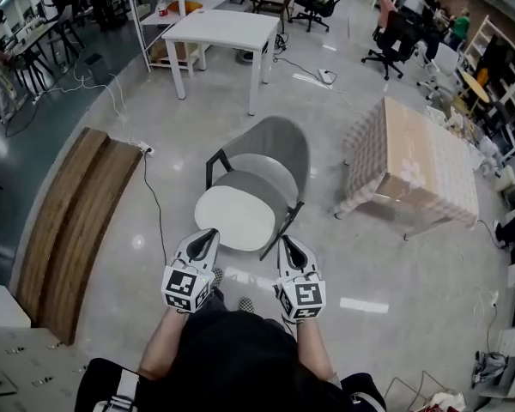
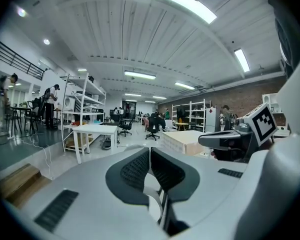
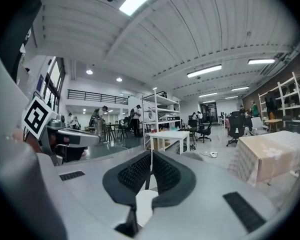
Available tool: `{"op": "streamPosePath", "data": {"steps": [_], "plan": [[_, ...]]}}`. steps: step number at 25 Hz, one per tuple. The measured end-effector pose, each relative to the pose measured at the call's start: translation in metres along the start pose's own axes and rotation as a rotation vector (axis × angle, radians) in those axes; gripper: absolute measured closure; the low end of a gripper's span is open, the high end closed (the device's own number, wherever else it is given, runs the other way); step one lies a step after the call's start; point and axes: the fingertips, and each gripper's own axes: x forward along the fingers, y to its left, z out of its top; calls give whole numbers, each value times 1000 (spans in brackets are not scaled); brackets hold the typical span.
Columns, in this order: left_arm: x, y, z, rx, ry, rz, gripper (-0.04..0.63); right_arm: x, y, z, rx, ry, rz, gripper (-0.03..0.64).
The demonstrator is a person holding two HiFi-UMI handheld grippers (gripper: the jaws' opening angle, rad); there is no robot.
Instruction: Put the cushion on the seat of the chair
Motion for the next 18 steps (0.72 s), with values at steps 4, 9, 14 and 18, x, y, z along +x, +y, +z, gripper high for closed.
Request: {"op": "streamPosePath", "data": {"steps": [4, 9, 14, 18], "plan": [[-6, -7, 3, 11, -7, 7, 568, -9, 0, 2, 0, -12, 5, 584], [-7, -11, 7, 22, -10, 11, 568, -12, -2, 2, 0, -11, 7, 584], [-8, -16, 6, 26, -8, 7, 568, -15, -2, 0, -7, -8, 12, 584], [-9, -16, 5, 27, -5, 5, 568, -15, 0, 1, -6, -9, 11, 584]]}}
